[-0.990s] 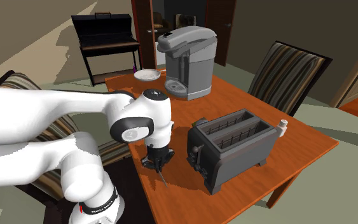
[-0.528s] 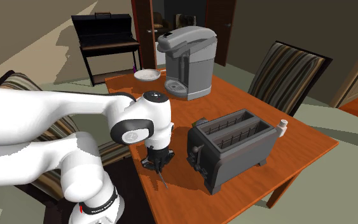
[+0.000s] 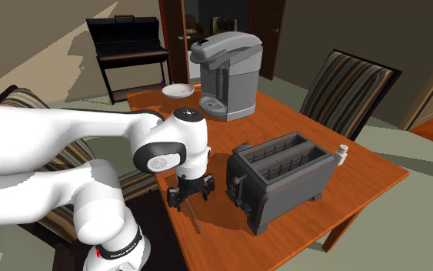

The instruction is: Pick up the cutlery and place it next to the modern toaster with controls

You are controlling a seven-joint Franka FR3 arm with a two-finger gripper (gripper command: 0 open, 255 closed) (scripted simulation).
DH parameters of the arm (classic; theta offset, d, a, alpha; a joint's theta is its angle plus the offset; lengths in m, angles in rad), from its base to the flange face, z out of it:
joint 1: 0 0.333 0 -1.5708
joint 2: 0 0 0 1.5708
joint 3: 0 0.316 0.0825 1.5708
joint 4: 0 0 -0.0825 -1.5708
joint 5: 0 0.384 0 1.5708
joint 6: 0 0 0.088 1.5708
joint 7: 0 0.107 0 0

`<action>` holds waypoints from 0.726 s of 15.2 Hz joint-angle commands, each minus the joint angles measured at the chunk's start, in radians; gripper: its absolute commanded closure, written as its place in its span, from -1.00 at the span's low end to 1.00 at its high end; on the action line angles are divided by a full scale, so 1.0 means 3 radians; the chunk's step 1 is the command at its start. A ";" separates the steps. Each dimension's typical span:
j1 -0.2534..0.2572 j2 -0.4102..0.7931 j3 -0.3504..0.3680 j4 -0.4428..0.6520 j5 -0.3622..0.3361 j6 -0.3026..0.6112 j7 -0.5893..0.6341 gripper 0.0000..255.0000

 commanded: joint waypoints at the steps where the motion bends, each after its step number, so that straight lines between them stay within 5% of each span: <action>1: 0.0032 -0.0069 0.0055 0.0139 0.0060 -0.0207 0.0009 -1.00; 3: 0.0062 -0.0107 0.0105 0.0323 0.0116 -0.0425 0.0008 -1.00; 11: 0.0060 -0.0107 0.0106 0.0322 0.0116 -0.0424 0.0007 -1.00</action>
